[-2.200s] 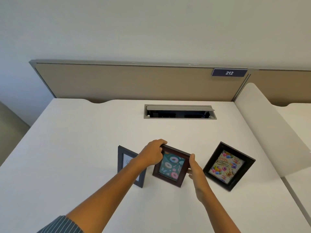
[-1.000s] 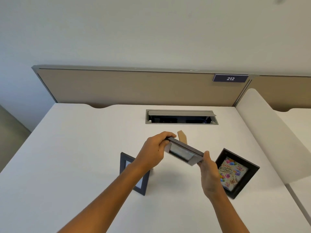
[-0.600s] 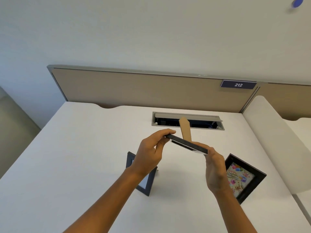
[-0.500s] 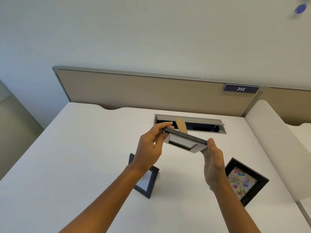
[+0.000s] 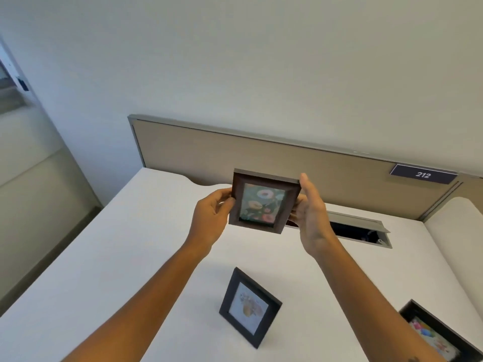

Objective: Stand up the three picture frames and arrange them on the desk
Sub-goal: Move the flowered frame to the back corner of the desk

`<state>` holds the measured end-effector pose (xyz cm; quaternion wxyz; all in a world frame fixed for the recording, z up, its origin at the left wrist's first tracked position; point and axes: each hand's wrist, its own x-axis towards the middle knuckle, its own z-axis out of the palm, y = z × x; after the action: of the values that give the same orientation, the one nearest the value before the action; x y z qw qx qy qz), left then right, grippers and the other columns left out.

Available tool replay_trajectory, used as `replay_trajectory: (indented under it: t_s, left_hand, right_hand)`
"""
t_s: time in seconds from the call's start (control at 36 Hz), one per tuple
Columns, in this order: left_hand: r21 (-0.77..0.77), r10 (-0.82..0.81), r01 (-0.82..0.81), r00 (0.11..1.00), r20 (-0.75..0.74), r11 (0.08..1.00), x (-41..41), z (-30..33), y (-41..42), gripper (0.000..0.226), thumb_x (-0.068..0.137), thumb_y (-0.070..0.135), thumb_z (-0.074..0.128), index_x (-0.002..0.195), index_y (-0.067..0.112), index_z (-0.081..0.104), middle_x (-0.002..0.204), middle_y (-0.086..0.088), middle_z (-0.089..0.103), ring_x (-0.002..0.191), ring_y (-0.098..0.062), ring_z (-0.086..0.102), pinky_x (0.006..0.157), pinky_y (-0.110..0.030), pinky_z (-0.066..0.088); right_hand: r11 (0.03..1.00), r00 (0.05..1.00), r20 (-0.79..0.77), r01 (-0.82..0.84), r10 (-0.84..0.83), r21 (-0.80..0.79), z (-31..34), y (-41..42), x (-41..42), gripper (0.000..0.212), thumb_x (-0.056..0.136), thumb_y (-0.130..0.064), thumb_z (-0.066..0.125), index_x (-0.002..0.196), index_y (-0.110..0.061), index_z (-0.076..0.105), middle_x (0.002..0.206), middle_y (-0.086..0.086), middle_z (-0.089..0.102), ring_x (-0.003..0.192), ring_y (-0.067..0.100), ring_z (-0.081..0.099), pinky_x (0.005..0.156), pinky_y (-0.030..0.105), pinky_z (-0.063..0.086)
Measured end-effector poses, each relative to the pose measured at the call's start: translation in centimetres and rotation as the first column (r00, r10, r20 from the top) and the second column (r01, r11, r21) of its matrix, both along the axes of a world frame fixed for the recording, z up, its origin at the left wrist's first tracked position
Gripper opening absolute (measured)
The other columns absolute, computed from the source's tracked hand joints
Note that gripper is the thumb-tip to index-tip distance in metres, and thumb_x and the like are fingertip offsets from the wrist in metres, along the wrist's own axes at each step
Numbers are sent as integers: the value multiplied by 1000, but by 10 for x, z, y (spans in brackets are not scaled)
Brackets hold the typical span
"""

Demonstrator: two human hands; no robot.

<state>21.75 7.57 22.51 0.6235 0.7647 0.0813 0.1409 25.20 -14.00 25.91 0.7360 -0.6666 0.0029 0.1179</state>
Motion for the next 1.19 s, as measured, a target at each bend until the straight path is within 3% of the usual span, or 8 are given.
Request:
replay_trajectory:
  t_s: [0.08, 0.17, 0.28, 0.5, 0.67, 0.78, 1.06, 1.19]
  left_hand:
    - [41, 38, -37, 999, -31, 998, 11, -6, 32, 26, 104, 20, 59, 128, 23, 68, 117, 10, 73, 116, -18, 68, 88, -21, 57]
    - [89, 71, -65, 995, -70, 994, 23, -12, 66, 25, 105, 19, 57, 128, 21, 67, 119, 9, 72, 118, -19, 67, 92, -25, 56]
    - [162, 126, -107, 986, -112, 981, 39, -21, 116, 26, 105, 18, 56, 129, 18, 66, 123, 4, 71, 117, -19, 67, 92, -25, 56]
    - [237, 286, -239, 939, -191, 942, 91, -53, 224, 28, 106, 23, 53, 131, 16, 63, 127, 3, 69, 108, -11, 60, 73, -3, 45]
    - [231, 365, -308, 889, -276, 923, 130, -85, 298, 27, 106, 28, 53, 128, 16, 64, 129, -2, 71, 119, -25, 67, 102, -44, 57]
    - [214, 416, -366, 864, -283, 906, 159, -101, 339, 26, 106, 27, 54, 125, 12, 65, 124, -5, 71, 115, -24, 68, 100, -46, 59]
    - [74, 461, -463, 832, -309, 883, 218, -143, 408, 15, 105, 14, 56, 115, 17, 66, 119, -7, 72, 114, -26, 69, 100, -50, 58]
    - [70, 476, -479, 826, -302, 875, 239, -159, 431, 21, 105, 10, 54, 121, 12, 68, 120, -9, 72, 114, -26, 69, 101, -51, 58]
  right_hand:
    - [998, 999, -29, -44, 43, -43, -4, 32, 22, 92, 91, -87, 44, 128, -8, 75, 122, 14, 82, 120, 30, 73, 119, 50, 39]
    - [995, 995, -62, -76, 72, -63, -11, 68, 43, 78, 100, -78, 41, 118, -11, 76, 124, 19, 78, 107, 23, 72, 92, 35, 44]
    - [989, 988, -103, -123, 114, -82, -24, 121, 75, 82, 99, -80, 41, 132, -13, 77, 126, 16, 79, 124, 35, 71, 113, 50, 47]
    - [951, 941, -231, -283, 249, -128, -56, 246, 159, 86, 99, -80, 39, 126, -8, 78, 123, 13, 82, 117, 30, 73, 106, 45, 49]
    - [901, 887, -292, -409, 357, -140, -80, 335, 218, 76, 99, -80, 39, 115, -16, 76, 118, 12, 82, 105, 23, 73, 89, 40, 48]
    - [878, 857, -319, -462, 404, -128, -100, 384, 251, 73, 97, -81, 40, 109, -18, 75, 128, 16, 79, 107, 24, 73, 96, 42, 50]
    - [851, 832, -330, -508, 446, -130, -147, 461, 323, 81, 92, -89, 42, 111, -20, 80, 109, 7, 82, 108, 24, 76, 104, 44, 55]
    - [856, 833, -334, -502, 441, -122, -166, 484, 344, 84, 91, -90, 41, 112, -20, 81, 123, 11, 82, 118, 27, 76, 107, 46, 53]
